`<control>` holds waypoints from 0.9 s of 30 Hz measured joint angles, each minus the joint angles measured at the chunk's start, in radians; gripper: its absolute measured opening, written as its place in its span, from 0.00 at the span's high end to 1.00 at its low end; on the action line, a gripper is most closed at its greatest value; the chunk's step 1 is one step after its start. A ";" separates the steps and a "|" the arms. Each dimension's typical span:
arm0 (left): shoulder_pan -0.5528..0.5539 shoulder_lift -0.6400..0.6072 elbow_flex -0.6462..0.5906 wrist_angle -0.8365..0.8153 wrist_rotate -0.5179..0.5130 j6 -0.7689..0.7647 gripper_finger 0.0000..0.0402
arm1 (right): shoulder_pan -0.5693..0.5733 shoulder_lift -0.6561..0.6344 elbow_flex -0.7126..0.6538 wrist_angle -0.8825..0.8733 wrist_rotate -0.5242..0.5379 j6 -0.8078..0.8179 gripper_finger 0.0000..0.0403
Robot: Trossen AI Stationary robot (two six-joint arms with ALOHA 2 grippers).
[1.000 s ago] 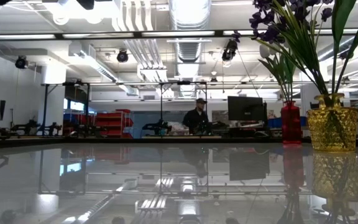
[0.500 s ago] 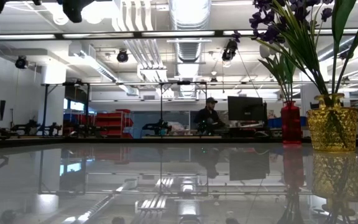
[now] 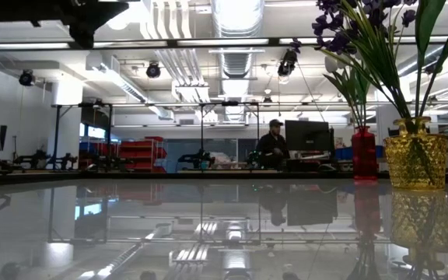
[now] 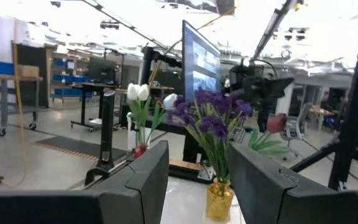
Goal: Sort flowers into vase by color
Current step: Return to Home Position
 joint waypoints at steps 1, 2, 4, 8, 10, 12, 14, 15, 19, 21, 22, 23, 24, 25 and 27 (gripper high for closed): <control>0.000 -0.005 -0.012 0.011 -0.008 -0.007 0.63 | 0.000 0.004 -0.004 0.001 0.001 0.001 0.97; 0.000 -0.011 -0.023 0.022 -0.012 -0.014 0.63 | 0.000 0.006 -0.008 0.006 0.003 0.001 0.97; 0.000 -0.022 -0.051 0.038 -0.013 -0.026 0.63 | 0.000 0.010 -0.017 0.016 0.002 0.000 0.97; 0.000 -0.042 -0.096 0.049 -0.013 -0.053 0.63 | 0.000 0.023 -0.036 0.012 0.002 0.000 0.97; 0.000 -0.053 -0.119 0.059 -0.013 -0.065 0.63 | 0.000 0.022 -0.045 0.018 -0.024 0.000 0.97; 0.000 -0.065 -0.150 0.085 -0.013 -0.066 0.63 | 0.000 0.021 -0.058 0.049 -0.048 -0.009 0.97; 0.000 -0.079 -0.176 0.106 -0.014 -0.067 0.63 | 0.000 0.020 -0.075 0.081 -0.051 -0.031 0.97; 0.000 -0.086 -0.189 0.123 -0.014 -0.066 0.63 | 0.000 0.020 -0.083 0.095 -0.050 -0.049 0.97; 0.000 -0.113 -0.240 0.166 -0.015 -0.070 0.63 | 0.000 0.022 -0.122 0.155 -0.041 -0.073 0.97; 0.000 -0.125 -0.258 0.166 -0.015 -0.077 0.63 | 0.000 0.022 -0.150 0.196 -0.040 -0.073 0.97; 0.000 -0.130 -0.265 0.166 -0.015 -0.083 0.63 | 0.000 0.022 -0.163 0.208 -0.040 -0.071 0.97; 0.000 -0.135 -0.273 0.169 -0.015 -0.089 0.63 | 0.000 0.022 -0.178 0.223 -0.041 -0.068 0.97; 0.000 -0.140 -0.282 0.172 -0.015 -0.092 0.63 | 0.000 0.022 -0.192 0.235 -0.041 -0.062 0.97; 0.000 -0.144 -0.292 0.178 -0.015 -0.094 0.63 | 0.000 0.022 -0.205 0.247 -0.042 -0.056 0.97; 0.000 -0.152 -0.301 0.182 -0.015 -0.096 0.63 | 0.000 0.021 -0.231 0.274 -0.043 -0.045 0.97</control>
